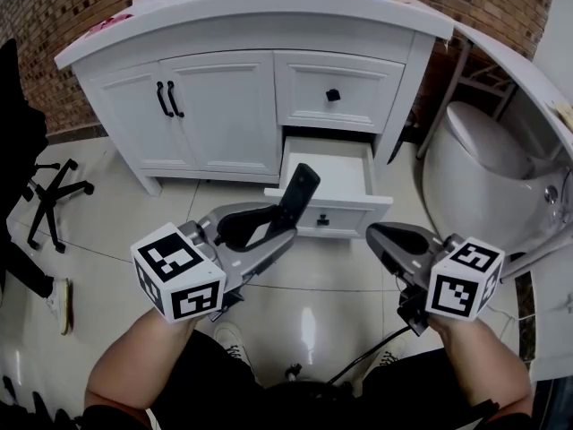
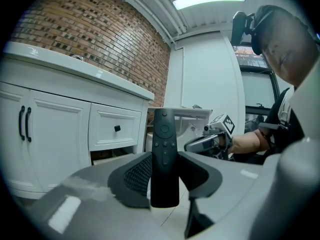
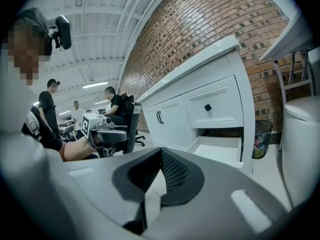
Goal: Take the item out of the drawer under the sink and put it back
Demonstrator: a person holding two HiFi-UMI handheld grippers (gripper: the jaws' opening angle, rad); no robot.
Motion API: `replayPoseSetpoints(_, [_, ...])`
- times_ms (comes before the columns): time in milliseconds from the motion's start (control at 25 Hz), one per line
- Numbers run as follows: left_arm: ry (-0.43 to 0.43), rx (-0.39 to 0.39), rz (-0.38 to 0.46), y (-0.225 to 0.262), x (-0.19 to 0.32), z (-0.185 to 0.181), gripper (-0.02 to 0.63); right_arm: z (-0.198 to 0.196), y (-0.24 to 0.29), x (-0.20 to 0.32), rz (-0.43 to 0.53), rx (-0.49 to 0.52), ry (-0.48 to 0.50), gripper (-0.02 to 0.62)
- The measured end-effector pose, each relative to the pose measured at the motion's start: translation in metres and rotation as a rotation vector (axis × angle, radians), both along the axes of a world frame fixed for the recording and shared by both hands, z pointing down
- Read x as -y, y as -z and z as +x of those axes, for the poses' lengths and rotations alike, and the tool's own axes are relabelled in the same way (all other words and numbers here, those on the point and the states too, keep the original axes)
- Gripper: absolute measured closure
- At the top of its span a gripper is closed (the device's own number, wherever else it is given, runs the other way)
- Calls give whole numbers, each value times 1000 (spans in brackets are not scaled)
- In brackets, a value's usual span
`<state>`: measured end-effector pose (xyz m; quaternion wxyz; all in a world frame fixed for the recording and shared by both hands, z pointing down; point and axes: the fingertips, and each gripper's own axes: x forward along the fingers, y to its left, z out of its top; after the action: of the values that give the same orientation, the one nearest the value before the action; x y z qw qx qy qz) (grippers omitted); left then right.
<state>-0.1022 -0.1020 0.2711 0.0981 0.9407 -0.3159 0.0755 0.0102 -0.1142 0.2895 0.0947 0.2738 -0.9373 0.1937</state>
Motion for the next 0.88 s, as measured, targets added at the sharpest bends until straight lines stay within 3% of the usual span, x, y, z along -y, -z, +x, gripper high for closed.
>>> replayPoseSetpoints(880, [9, 41, -7, -11, 7, 2, 440, -4, -3, -1, -4, -10, 9, 592])
